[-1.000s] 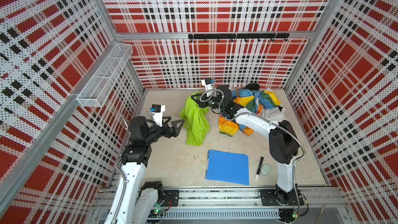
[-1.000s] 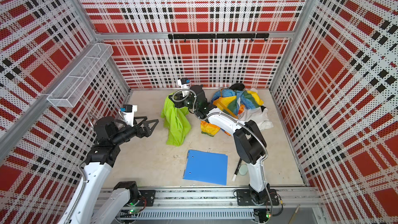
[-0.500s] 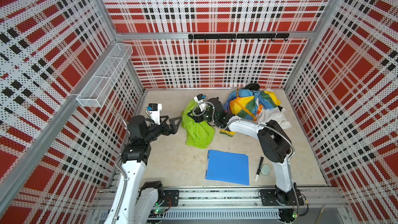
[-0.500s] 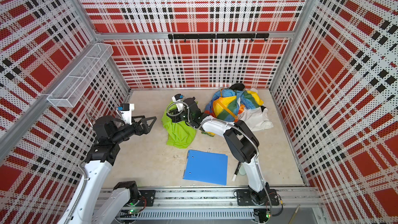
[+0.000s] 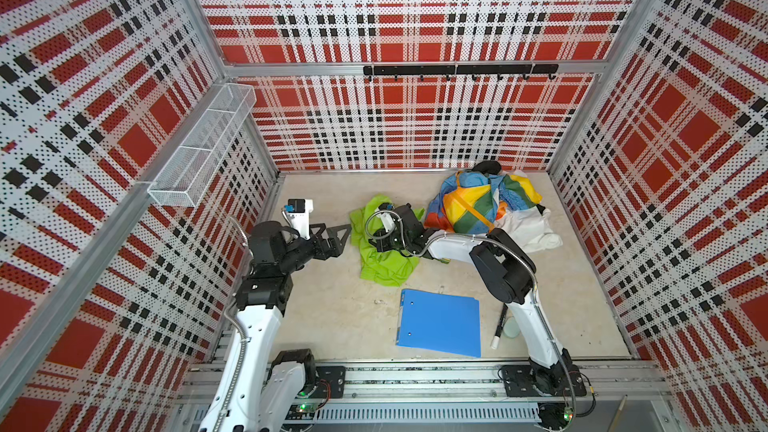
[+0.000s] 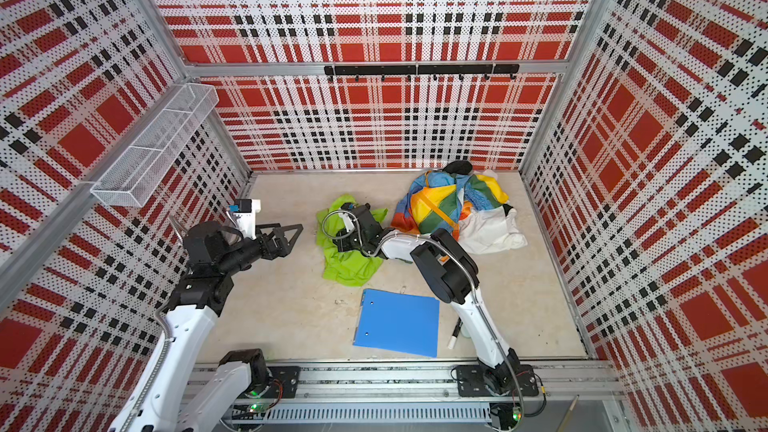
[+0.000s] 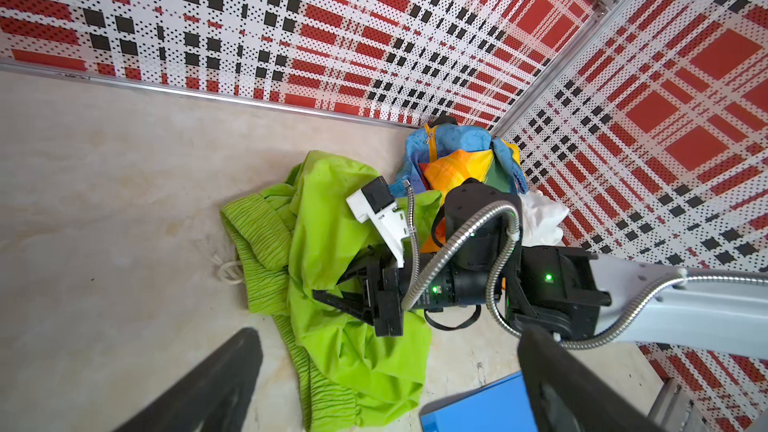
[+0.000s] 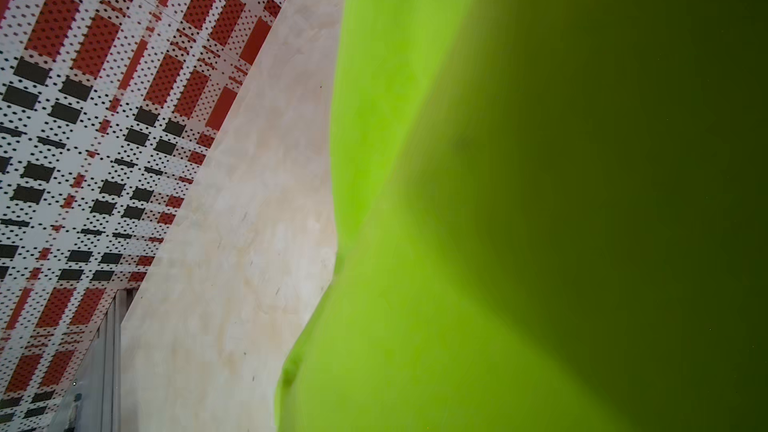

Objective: Pick out a specific cloth from the pile

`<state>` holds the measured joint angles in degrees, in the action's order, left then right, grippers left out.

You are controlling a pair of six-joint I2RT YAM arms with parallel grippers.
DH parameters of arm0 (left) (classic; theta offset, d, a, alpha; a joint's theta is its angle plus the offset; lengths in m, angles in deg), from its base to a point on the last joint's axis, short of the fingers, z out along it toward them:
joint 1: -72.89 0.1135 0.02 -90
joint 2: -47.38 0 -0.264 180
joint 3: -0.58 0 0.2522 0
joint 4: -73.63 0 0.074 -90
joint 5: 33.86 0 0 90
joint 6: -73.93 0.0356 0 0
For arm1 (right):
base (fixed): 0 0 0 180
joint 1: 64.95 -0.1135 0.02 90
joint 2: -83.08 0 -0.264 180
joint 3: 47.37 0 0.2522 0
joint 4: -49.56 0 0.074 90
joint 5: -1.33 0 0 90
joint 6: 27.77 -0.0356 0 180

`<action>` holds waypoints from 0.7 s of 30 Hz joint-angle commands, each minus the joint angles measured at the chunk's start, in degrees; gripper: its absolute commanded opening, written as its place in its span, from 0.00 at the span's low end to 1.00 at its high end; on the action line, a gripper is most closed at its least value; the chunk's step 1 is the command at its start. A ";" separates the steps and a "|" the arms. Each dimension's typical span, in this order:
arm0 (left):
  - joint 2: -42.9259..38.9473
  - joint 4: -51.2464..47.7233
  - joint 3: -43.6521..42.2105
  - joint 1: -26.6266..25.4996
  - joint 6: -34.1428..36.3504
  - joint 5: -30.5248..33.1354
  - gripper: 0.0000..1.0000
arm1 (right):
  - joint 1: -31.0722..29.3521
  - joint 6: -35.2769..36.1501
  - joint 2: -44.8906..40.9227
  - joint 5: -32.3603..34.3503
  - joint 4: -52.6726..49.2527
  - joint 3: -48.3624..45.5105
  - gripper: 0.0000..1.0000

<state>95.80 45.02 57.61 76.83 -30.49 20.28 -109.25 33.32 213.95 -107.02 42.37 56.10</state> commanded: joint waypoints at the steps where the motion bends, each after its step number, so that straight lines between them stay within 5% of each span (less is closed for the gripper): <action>1: 0.00 1.17 -0.33 -0.67 -0.51 1.10 0.99 | -0.18 1.24 1.60 1.84 -2.66 0.75 0.09; 21: 1.42 -0.04 0.54 -3.09 0.60 2.28 0.99 | -0.27 7.26 -15.65 7.19 -5.39 -9.50 0.49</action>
<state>97.27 44.76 57.61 74.17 -30.60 22.16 -109.55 38.09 203.07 -102.78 37.89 48.47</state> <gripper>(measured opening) 0.992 0.487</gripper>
